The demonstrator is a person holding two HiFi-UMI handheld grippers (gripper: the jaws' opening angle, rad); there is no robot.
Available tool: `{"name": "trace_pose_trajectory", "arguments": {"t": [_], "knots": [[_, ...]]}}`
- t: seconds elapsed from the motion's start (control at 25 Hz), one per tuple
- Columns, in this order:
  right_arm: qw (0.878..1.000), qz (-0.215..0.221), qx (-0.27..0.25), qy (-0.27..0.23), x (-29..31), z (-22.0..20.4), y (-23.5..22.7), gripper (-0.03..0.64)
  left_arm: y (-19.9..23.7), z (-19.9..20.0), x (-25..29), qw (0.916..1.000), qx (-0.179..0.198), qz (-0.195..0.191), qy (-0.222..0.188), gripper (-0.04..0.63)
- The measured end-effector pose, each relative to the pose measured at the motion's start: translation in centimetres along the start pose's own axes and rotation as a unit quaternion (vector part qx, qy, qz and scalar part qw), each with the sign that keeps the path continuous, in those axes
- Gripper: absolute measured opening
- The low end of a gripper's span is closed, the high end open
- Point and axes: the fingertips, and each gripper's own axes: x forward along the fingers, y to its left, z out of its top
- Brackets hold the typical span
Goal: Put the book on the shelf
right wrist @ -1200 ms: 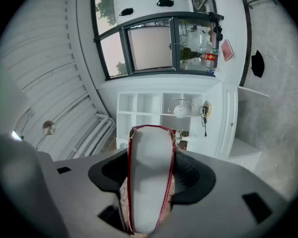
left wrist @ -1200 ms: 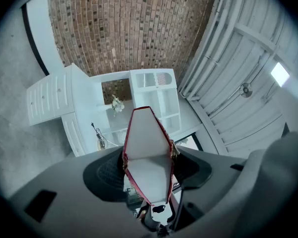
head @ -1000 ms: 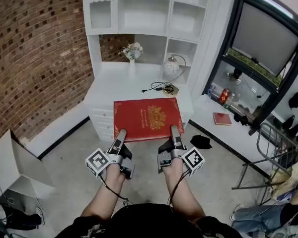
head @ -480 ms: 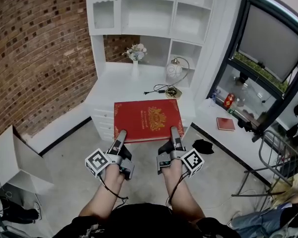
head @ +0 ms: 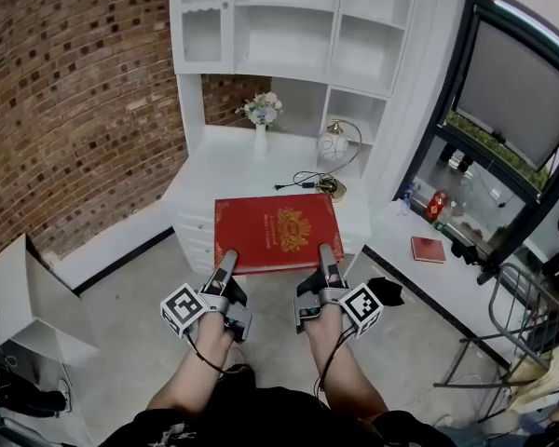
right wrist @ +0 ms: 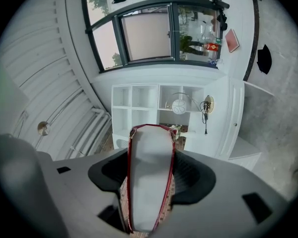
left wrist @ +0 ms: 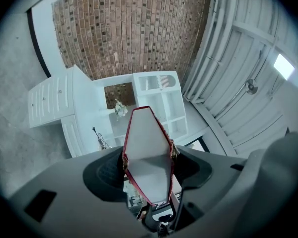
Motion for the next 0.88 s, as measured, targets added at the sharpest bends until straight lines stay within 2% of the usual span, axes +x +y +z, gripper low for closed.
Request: {"name": "trace_pose_trajectory", "arguments": {"t": [0.16, 0.36, 0.44, 0.6, 0.76, 0.88], "knots": [[1.0, -0.003, -0.005, -0.004, 3.0, 0.7, -1.0, 0.268, 1.3, 1.4, 2.9, 1.0, 0.006, 0.003, 0.004, 0.273], [1.0, 0.003, -0.017, -0.015, 8.4, 1.3, -1.9, 0.27, 3.2, 4.0, 8.1, 0.9997, -0.004, -0.016, 0.015, 0.273], [1.0, 0.005, -0.021, -0.019, 11.1, 1.4, -2.3, 0.27, 4.3, 5.6, 10.3, 0.9997, -0.001, -0.012, 0.02, 0.273], [0.999, -0.001, -0.027, -0.032, 16.8, 1.6, -3.2, 0.27, 5.2, 9.0, 15.6, 0.9986, -0.019, -0.038, 0.031, 0.273], [0.998, -0.005, -0.033, -0.045, 22.4, 1.3, -3.6, 0.27, 7.2, 12.8, 20.1, 0.9986, -0.018, -0.024, 0.044, 0.273], [0.998, -0.004, -0.036, -0.053, 26.4, 0.7, -3.8, 0.27, 8.1, 15.7, 23.2, 0.9979, -0.023, -0.031, 0.053, 0.273]]}}
